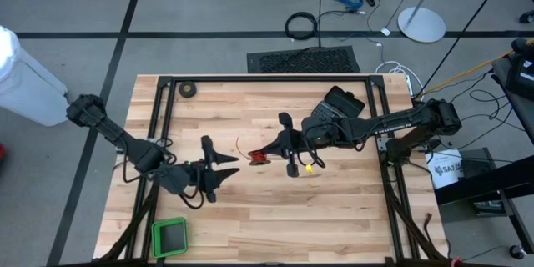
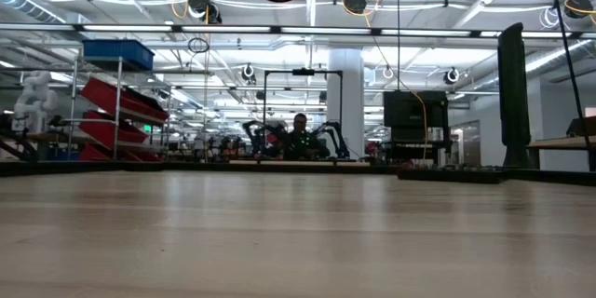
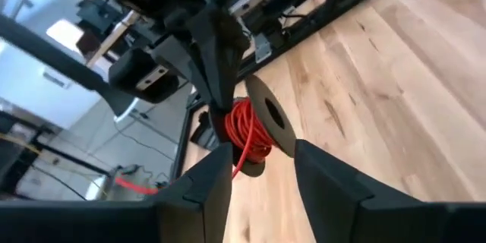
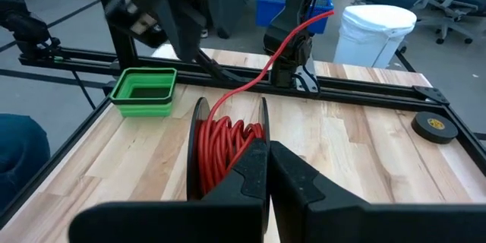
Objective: Coil cords
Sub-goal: Coil the red wire into the spool
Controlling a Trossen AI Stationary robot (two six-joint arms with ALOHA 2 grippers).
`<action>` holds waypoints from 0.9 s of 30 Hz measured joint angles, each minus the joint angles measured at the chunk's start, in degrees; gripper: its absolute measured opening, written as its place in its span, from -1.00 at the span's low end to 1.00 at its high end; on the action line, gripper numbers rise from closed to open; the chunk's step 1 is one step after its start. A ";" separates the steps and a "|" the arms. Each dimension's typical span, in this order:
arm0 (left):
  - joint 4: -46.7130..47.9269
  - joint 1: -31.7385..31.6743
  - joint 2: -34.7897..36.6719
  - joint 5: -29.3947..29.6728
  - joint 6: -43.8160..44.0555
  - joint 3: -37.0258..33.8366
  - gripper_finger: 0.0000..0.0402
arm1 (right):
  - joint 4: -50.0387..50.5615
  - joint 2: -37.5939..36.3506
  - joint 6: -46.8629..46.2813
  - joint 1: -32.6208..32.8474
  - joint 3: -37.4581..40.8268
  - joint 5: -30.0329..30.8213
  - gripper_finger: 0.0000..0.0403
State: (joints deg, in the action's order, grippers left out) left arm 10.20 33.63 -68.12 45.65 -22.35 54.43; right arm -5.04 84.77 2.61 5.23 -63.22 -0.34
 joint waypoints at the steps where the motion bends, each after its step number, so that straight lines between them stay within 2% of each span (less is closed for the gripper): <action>1: 0.15 -0.35 0.00 -0.28 -1.34 0.00 -0.25 | 0.00 0.02 0.00 0.00 0.00 0.00 -1.00; 12: 2.81 -4.67 -0.24 -1.97 -14.20 0.00 -0.23 | -0.37 0.02 0.00 0.00 -0.02 0.02 -1.00; 27: 6.47 -9.36 -0.24 -3.78 -13.99 0.00 -0.23 | -0.50 0.02 -0.44 -0.02 -0.04 0.33 -1.00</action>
State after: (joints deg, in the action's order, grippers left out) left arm 16.67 24.27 -68.36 41.88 -36.34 54.43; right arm -5.54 84.79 2.17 5.21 -63.26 -0.01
